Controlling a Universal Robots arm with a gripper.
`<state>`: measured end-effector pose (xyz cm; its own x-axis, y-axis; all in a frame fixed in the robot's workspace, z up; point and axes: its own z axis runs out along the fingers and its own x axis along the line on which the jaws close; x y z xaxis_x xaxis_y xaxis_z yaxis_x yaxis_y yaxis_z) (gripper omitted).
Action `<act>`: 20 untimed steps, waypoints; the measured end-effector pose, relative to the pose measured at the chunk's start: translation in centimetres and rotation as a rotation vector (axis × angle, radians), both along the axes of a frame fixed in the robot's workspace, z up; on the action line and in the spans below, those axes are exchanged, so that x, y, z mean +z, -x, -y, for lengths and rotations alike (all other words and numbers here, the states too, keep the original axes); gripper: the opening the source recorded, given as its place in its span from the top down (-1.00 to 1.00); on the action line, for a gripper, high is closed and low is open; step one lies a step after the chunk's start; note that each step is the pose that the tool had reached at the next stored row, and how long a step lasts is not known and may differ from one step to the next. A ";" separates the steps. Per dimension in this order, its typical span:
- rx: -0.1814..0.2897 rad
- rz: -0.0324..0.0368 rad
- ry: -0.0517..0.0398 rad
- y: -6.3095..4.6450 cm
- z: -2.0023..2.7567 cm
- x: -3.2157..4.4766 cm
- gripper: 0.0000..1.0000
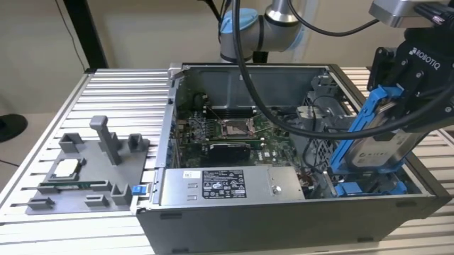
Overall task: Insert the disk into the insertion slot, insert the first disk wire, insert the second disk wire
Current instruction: 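Insert the disk into the insertion slot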
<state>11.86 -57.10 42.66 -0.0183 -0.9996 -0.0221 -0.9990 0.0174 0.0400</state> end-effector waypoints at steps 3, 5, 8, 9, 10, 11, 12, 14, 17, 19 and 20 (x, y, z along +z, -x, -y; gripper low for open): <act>0.000 -0.0008 -0.0012 0.0 0.00 -0.43 1.00; 0.000 -0.0009 -0.0040 0.0 0.00 -0.58 1.00; 0.000 -0.0009 -0.0064 -0.1 0.04 -0.74 1.00; 0.000 -0.0009 -0.0068 -0.1 0.12 -0.79 1.00; 0.000 -0.0009 -0.0069 -0.1 0.22 -0.84 1.00; 0.000 -0.0008 -0.0072 -0.1 0.29 -0.90 1.00; 0.000 -0.0009 -0.0078 -0.2 0.32 -1.01 1.00; 0.000 -0.0009 -0.0080 -0.3 0.34 -1.25 1.00; 0.000 -0.0010 -0.0087 -0.4 0.35 -1.58 1.00; 0.000 -0.0011 -0.0074 -0.4 0.34 -1.85 1.00; 0.000 -0.0015 -0.0073 -0.4 0.34 -2.03 1.00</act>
<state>12.29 -57.45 40.64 -0.0187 -0.9994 -0.0294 -0.9990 0.0175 0.0416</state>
